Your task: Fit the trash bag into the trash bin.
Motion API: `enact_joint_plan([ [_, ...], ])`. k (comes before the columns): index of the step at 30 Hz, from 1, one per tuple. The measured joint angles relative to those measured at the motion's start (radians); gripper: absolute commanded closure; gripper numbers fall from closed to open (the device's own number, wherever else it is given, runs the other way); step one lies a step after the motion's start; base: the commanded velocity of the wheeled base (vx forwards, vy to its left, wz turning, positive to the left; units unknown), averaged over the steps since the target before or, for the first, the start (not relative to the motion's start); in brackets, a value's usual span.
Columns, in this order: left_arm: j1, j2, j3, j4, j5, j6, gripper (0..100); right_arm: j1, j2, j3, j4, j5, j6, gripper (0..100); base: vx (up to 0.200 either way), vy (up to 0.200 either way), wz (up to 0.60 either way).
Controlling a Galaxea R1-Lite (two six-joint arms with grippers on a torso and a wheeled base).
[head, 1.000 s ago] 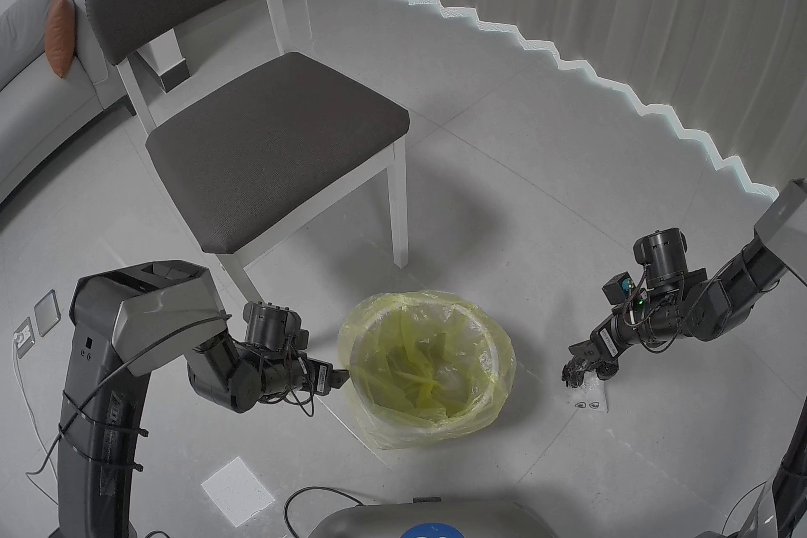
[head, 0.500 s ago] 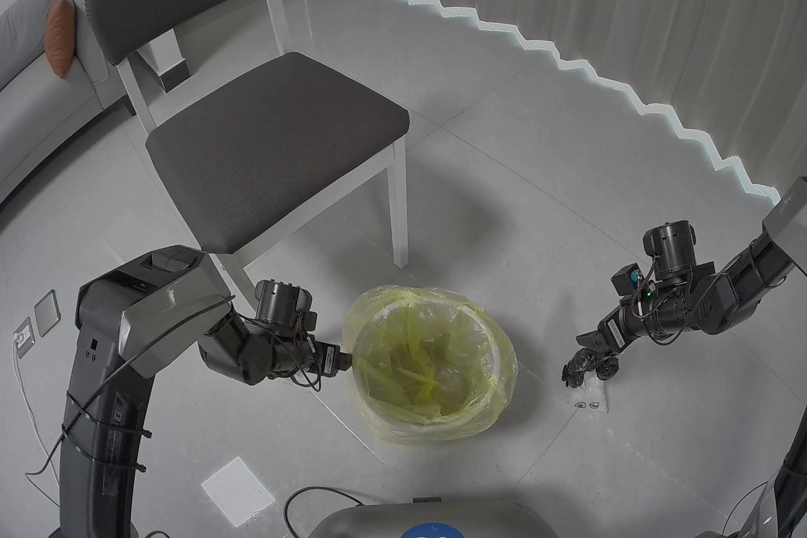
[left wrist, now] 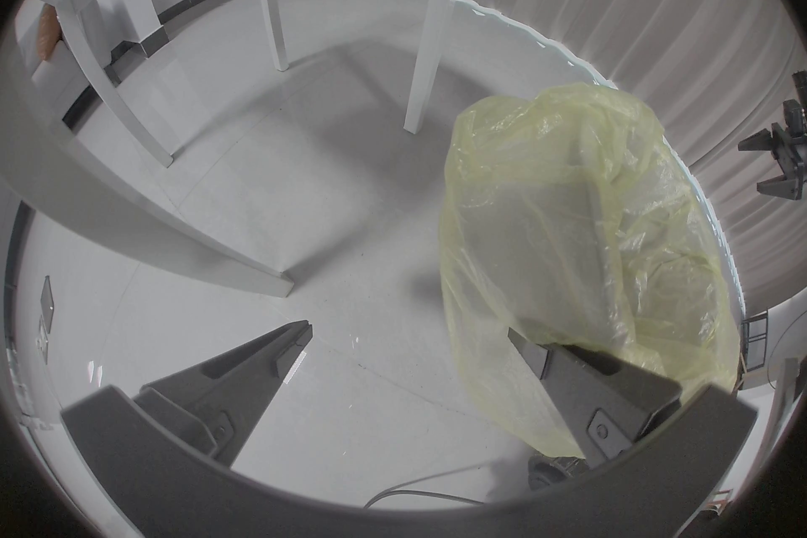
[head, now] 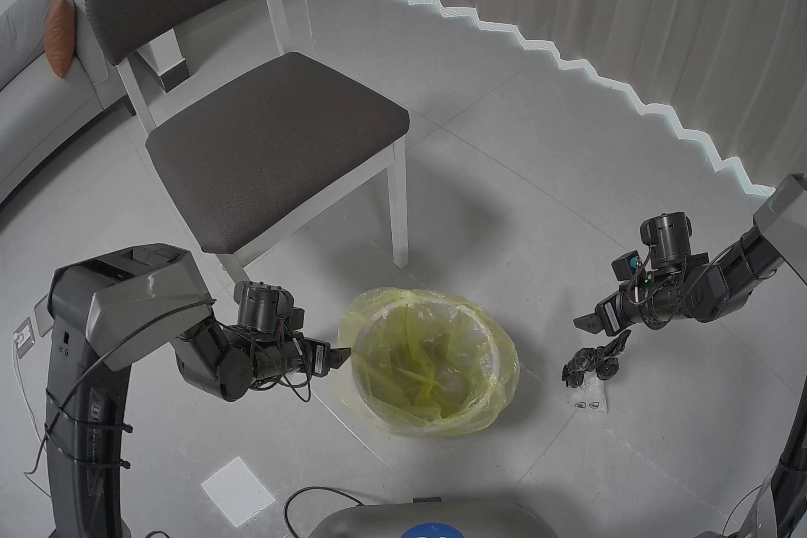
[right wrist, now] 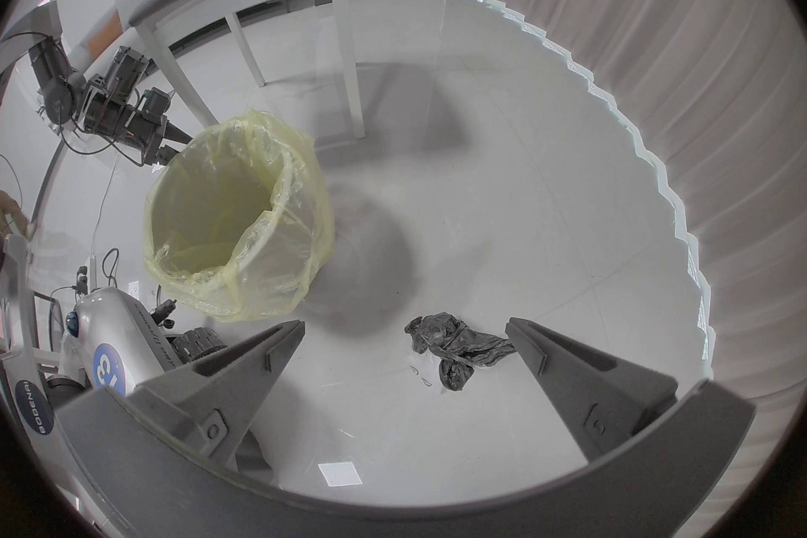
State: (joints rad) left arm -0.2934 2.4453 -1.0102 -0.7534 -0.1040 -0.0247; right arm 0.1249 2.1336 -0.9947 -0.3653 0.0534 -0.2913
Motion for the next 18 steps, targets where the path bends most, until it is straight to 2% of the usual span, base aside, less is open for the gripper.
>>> enact_joint_plan([
  [8,0.003,-0.092,0.079,-0.049,-0.010,-0.014,0,-0.021,0.115,-0.150,0.028,-0.007,0.035,0,0.000,0.000,0.00],
  [18,-0.015,-0.153,0.173,-0.138,-0.009,-0.029,0,-0.074,0.283,-0.387,0.171,-0.021,0.036,0,0.000,0.000,0.00],
])
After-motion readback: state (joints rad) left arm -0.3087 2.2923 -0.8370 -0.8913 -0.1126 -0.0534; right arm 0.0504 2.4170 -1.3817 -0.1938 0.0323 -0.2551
